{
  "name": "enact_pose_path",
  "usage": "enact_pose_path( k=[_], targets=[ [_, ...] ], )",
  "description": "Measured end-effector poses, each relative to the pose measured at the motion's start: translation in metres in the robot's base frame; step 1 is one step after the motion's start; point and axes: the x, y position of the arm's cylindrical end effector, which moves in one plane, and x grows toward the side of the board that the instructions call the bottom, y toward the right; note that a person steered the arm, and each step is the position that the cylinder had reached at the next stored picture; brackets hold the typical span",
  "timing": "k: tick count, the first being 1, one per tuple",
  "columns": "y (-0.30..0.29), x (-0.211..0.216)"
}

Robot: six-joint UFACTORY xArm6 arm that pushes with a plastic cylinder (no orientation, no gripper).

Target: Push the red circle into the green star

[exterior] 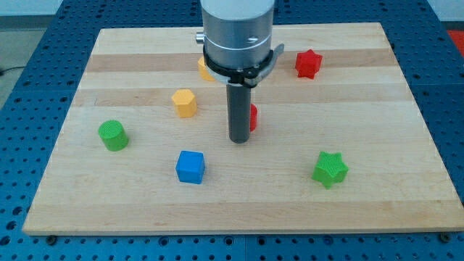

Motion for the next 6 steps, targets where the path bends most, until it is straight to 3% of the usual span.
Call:
enact_pose_path(
  k=[1,2,4,5,6],
  targets=[
    [-0.036,-0.019],
    [-0.018,-0.044],
    [0.064,-0.019],
    [0.073,-0.001],
    [0.073,-0.008]
  ],
)
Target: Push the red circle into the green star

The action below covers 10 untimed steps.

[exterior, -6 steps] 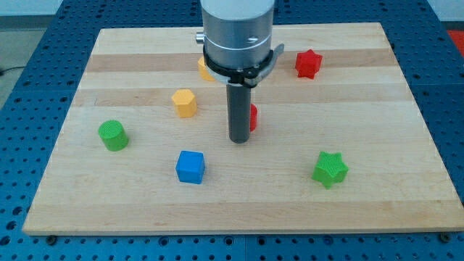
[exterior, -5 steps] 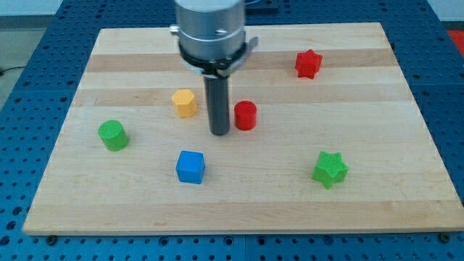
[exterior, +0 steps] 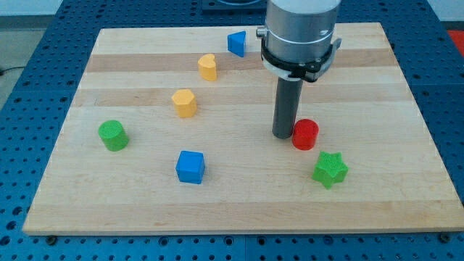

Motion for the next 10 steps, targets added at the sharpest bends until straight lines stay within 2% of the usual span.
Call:
enact_pose_path(
  k=[1,2,3,4,6,10],
  targets=[
    [0.008,-0.017],
    [0.039,-0.003],
    [0.035,0.022],
    [0.029,0.028],
    [-0.142,0.027],
    [-0.208,0.053]
  ],
)
